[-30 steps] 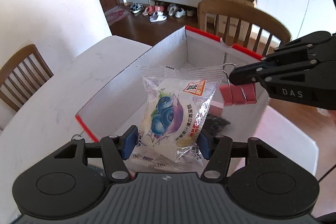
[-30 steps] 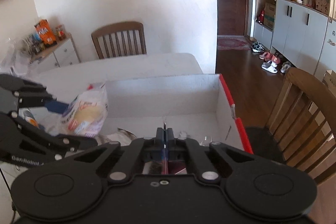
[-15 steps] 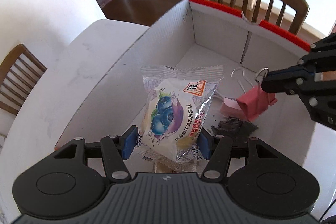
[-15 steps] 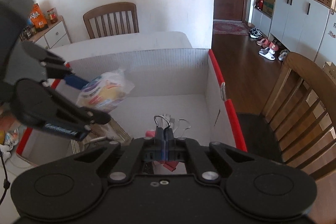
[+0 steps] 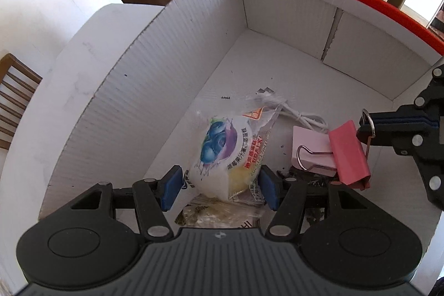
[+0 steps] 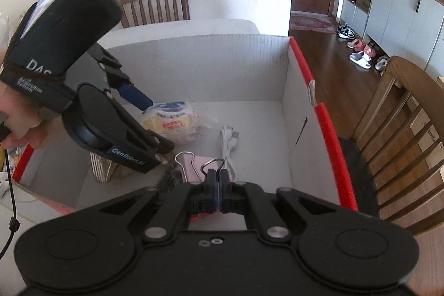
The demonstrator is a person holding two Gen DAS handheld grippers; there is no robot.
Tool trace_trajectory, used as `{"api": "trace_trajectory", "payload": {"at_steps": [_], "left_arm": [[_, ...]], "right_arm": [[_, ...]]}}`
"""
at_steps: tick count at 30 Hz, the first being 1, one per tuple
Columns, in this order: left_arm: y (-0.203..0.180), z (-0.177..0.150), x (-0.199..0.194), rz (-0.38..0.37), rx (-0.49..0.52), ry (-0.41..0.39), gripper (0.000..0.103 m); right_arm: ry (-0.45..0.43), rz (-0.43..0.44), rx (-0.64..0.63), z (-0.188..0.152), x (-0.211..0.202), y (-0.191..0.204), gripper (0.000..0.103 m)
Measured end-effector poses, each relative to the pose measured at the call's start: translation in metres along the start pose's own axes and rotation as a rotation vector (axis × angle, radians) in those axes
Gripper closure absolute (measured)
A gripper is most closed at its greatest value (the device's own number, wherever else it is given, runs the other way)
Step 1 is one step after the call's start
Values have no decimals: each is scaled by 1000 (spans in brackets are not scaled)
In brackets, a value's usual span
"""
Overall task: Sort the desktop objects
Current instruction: 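Open left tool to drop bread packet while right tool releases pink clip in box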
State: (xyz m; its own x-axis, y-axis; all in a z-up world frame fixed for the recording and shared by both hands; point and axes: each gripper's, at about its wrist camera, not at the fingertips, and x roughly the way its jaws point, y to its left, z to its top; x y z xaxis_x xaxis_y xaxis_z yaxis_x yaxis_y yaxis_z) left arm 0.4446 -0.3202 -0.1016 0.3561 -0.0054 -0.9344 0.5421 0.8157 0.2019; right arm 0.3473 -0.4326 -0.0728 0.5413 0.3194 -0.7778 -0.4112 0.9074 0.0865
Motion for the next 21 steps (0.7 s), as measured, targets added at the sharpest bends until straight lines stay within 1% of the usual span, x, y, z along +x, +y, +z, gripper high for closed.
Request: {"api": "trace_trajectory", "payload": {"at_steps": [7,9,12,14,15,17,18,20,21], "left_arm": [[0,-3,-1,-13,2,-7,43],[1,-5,-5,-15,2,-20,37],[1,-9,-9,-12,2,-39,35],[1,-12,-13,-10,-2,-50,33],[2,-14,-15,-11,-4,-57,32],[2,-10,-20,-13,-13,-68,30],[3,-12,-23,-17,-19,-73,29],[5,-14,-28,-34,-33,-82,27],[6,-16,-31,-42,-39,-87,25]], "right_arm": [[22,-5,-9,1,1,2,97],[26,-4,-1,3,0,4,91],[37,1,-4,3,0,5,87],[44,2,-6,4,-1,5,80],[47,1,-8,4,-2,4,78],[51,-7,-9,4,-5,3,71],[53,-6,-8,4,-5,2,70],[61,-2,-9,5,-7,0,62],[66,-3,-13,6,-7,-2,60]]}}
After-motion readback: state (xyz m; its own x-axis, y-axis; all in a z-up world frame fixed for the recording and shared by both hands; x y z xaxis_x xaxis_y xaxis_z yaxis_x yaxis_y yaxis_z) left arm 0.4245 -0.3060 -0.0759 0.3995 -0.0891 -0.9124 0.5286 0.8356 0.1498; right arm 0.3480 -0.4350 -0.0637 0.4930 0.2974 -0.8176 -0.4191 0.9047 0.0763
